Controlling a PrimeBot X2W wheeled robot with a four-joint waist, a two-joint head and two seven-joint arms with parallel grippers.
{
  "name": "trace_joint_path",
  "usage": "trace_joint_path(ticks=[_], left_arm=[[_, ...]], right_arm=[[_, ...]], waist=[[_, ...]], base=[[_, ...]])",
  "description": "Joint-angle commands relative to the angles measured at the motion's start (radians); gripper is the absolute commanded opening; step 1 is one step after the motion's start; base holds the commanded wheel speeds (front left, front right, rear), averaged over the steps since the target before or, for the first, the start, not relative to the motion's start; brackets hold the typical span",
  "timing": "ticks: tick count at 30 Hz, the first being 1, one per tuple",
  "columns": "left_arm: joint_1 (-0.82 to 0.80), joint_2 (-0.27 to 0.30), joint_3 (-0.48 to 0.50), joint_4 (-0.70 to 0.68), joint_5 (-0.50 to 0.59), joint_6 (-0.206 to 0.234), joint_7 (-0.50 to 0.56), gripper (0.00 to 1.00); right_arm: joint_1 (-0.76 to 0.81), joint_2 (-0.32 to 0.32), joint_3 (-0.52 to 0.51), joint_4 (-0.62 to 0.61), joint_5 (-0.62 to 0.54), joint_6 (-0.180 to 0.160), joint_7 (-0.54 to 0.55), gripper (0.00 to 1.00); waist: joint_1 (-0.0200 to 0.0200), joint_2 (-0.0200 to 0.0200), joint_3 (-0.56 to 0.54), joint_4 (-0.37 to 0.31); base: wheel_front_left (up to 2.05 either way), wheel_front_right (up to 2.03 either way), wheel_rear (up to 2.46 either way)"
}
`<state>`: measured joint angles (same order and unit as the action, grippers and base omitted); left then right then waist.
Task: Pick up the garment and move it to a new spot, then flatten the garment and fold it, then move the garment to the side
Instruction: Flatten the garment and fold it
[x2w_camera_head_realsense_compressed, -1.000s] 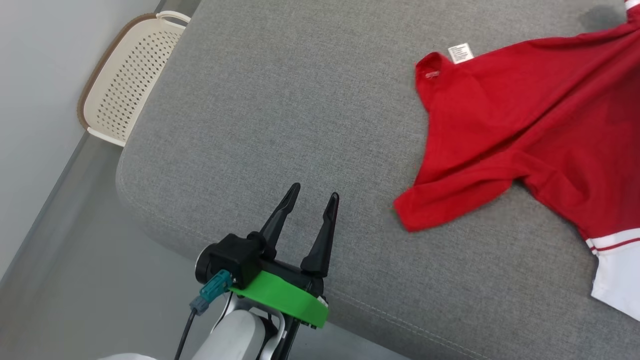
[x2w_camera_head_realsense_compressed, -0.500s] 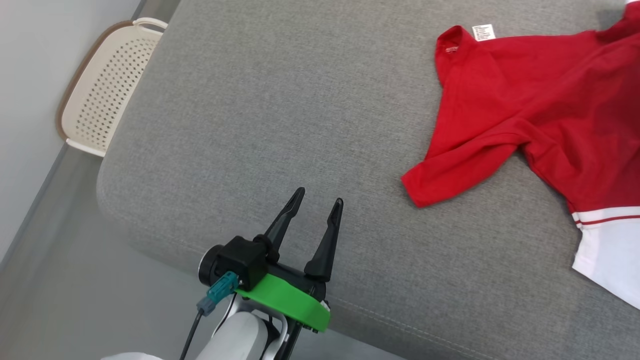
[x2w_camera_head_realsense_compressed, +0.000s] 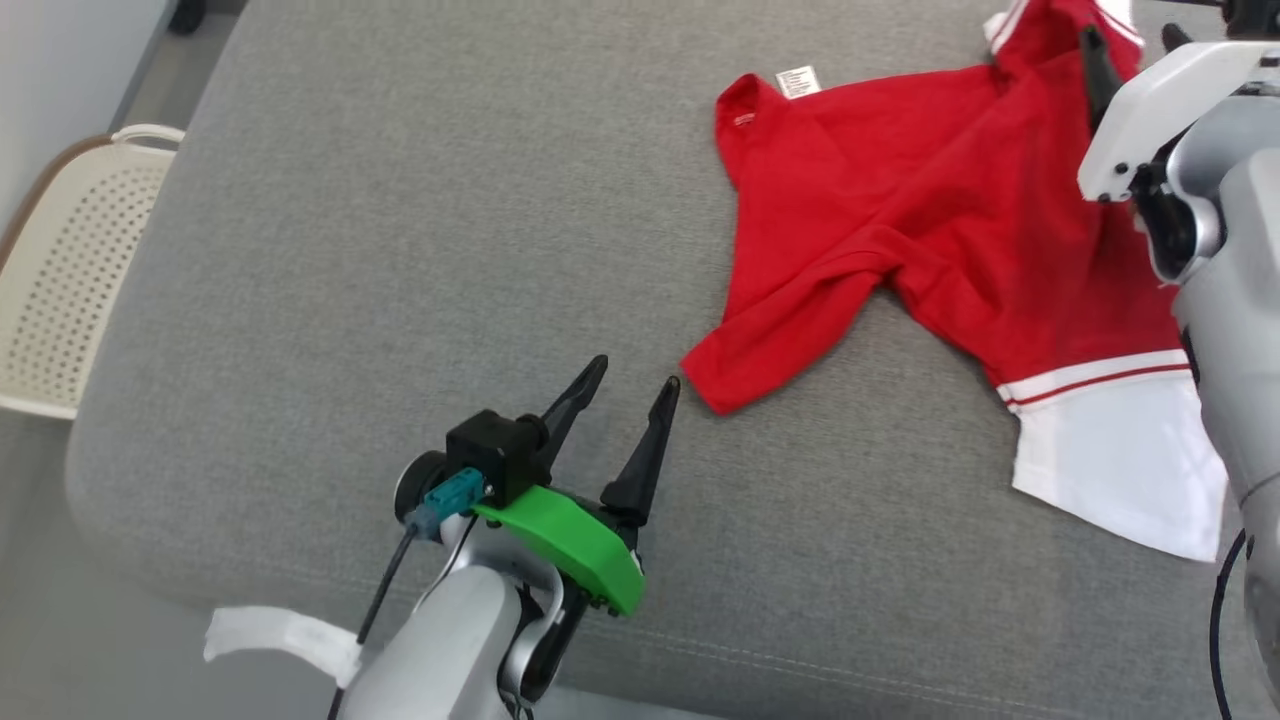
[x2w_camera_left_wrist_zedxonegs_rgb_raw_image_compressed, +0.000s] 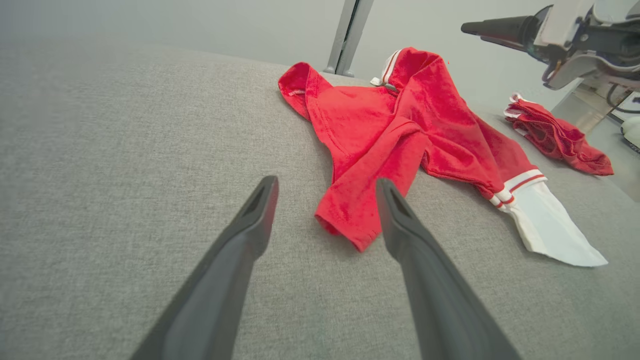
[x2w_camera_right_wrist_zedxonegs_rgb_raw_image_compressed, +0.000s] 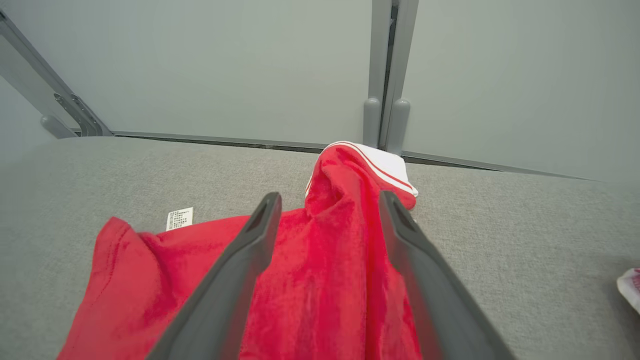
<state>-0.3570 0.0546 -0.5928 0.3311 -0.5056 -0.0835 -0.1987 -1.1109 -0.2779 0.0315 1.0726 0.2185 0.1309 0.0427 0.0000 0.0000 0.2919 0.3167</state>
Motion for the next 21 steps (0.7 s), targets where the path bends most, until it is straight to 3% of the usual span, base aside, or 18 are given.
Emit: trace_joint_path(ticks=[1, 4, 8, 14, 21], left_arm=[[-0.034, 0.008, 0.005, 0.029, -0.014, -0.006, 0.018, 1.0], [-0.081, 0.024, 0.018, 0.111, -0.025, -0.01, 0.05, 1.0], [-0.118, 0.042, 0.032, 0.185, -0.039, -0.011, 0.071, 1.0], [-0.151, 0.078, 0.043, 0.282, -0.058, -0.013, 0.13, 1.0], [-0.166, 0.103, 0.059, 0.335, -0.079, -0.007, 0.16, 1.0]], right_arm=[[0.057, -0.005, 0.06, -0.065, 0.069, 0.0, 0.012, 1.0], [0.182, -0.062, 0.184, -0.255, 0.21, 0.0, 0.046, 1.0], [0.299, -0.126, 0.239, -0.446, 0.321, 0.0, 0.073, 1.0], [0.447, -0.178, 0.221, -0.674, 0.393, 0.0, 0.104, 1.0], [0.57, -0.173, 0.158, -0.835, 0.393, 0.0, 0.144, 1.0]], waist=[[0.0, 0.0, -0.042, -0.116], [0.0, 0.0, -0.044, -0.199], [0.0, 0.0, -0.042, -0.27], [0.0, 0.0, -0.041, -0.343], [0.0, 0.0, -0.046, -0.366]], base=[[0.0, 0.0, 0.0], [0.0, 0.0, 0.0], [0.0, 0.0, 0.0], [0.0, 0.0, 0.0], [0.0, 0.0, 0.0]])
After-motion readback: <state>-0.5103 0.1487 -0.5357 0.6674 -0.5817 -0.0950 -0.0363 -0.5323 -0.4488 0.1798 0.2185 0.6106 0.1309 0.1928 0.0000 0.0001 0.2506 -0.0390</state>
